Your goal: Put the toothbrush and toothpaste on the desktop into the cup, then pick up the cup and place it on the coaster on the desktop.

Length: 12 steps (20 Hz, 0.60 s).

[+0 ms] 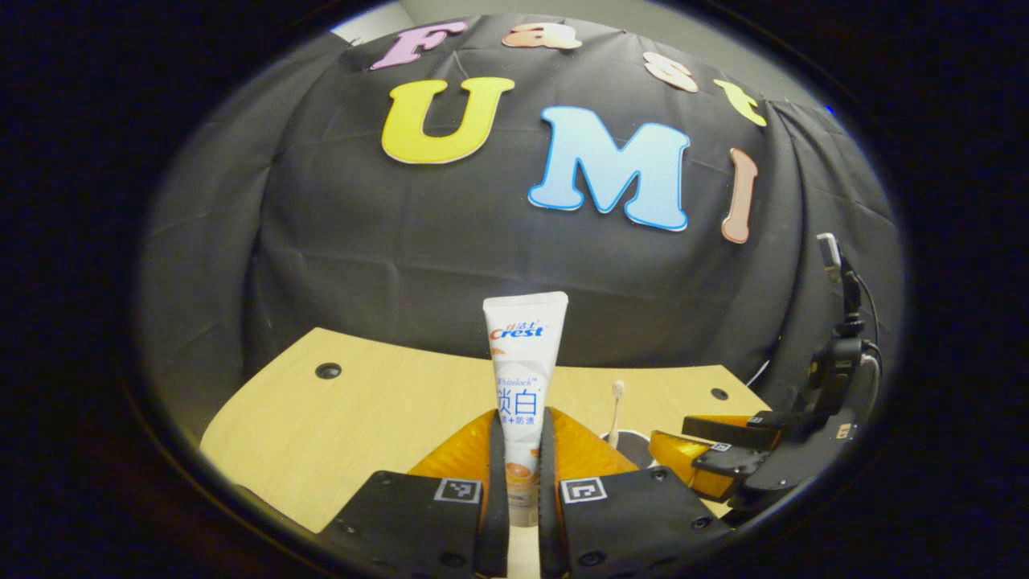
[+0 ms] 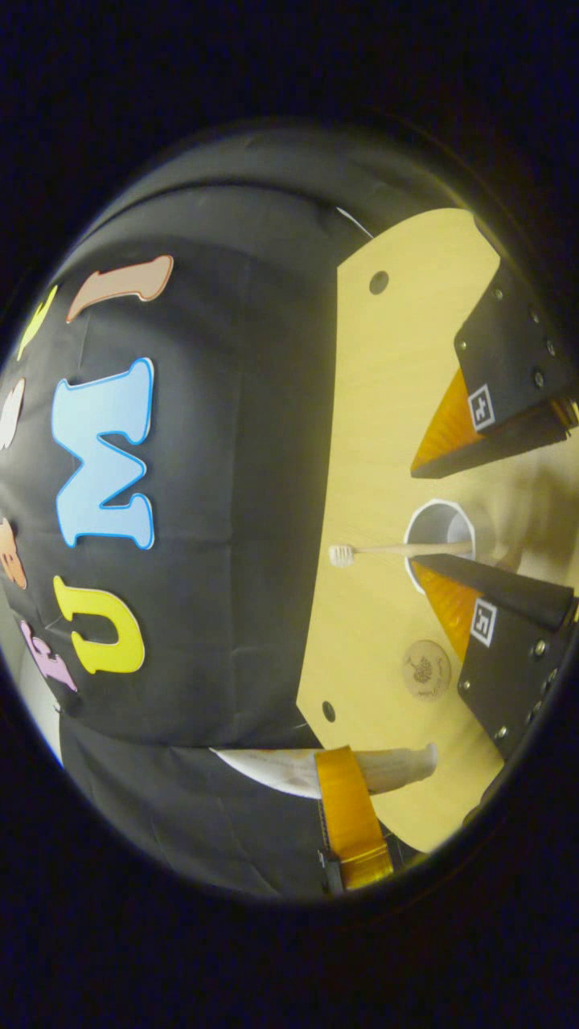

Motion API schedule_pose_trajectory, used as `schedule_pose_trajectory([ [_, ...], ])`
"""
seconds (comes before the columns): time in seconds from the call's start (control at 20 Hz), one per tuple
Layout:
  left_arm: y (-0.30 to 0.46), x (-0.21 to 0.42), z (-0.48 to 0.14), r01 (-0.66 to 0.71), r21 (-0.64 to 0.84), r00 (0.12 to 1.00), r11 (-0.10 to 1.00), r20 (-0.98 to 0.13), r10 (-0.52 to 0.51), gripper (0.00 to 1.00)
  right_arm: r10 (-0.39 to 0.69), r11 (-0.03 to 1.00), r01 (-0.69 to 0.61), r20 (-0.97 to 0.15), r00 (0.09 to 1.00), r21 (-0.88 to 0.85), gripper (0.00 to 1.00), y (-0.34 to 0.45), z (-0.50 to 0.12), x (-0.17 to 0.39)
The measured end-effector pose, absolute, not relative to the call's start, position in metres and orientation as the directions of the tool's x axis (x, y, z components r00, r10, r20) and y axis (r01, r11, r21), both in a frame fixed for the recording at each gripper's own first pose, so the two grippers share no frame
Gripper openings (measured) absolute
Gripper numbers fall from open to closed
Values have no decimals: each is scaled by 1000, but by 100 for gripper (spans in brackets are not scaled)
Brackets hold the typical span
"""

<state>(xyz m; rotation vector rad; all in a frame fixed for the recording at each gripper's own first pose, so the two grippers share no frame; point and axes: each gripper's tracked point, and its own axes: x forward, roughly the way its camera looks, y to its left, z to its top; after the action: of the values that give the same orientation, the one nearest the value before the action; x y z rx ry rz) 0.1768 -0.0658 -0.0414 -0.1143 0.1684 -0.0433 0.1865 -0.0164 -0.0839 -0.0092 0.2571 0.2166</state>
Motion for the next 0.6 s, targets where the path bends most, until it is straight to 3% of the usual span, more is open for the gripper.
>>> schedule_pose_trajectory([
  [0.05, -72, 180, -39, 44, -116, 986, 992, -155, -62, 22, 204, 978, -208, -242, 949, 11, 67, -23, -80, 182],
  [0.1, -79, 182, -38, 53, -117, 987, 992, -148, -70, 27, 197, 980, -201, -234, 952, 7, 67, -28, -76, 179],
  [0.15, -85, 184, -37, 59, -119, 987, 991, -141, -76, 22, 198, 979, -201, -222, 955, 8, 67, -33, -72, 176],
  [0.2, -91, 187, -36, 69, -123, 987, 990, -134, -85, 27, 198, 980, -200, -211, 957, 11, 74, -38, -67, 172],
  [0.25, -97, 189, -36, 79, -127, 988, 989, -125, -95, 22, 183, 983, -185, -197, 963, 8, 94, -46, -63, 167],
  [0.4, -112, 197, -31, 102, -129, 989, 986, -92, -115, 22, 153, 988, -154, -179, 972, 10, 95, -64, -60, 155],
  [0.45, -119, 199, -28, 116, -132, 989, 984, -80, -127, 27, 151, 989, -150, -182, 972, 18, 95, -69, -60, 152],
  [0.5, -124, 202, -26, 124, -139, 989, 982, -66, -134, 22, 149, 989, -146, -189, 971, 30, 95, -74, -63, 147],
  [0.6, -138, 209, -18, 155, -164, 987, 974, -25, -161, 22, 153, 988, -142, -212, 965, 66, 94, -83, -69, 136],
])
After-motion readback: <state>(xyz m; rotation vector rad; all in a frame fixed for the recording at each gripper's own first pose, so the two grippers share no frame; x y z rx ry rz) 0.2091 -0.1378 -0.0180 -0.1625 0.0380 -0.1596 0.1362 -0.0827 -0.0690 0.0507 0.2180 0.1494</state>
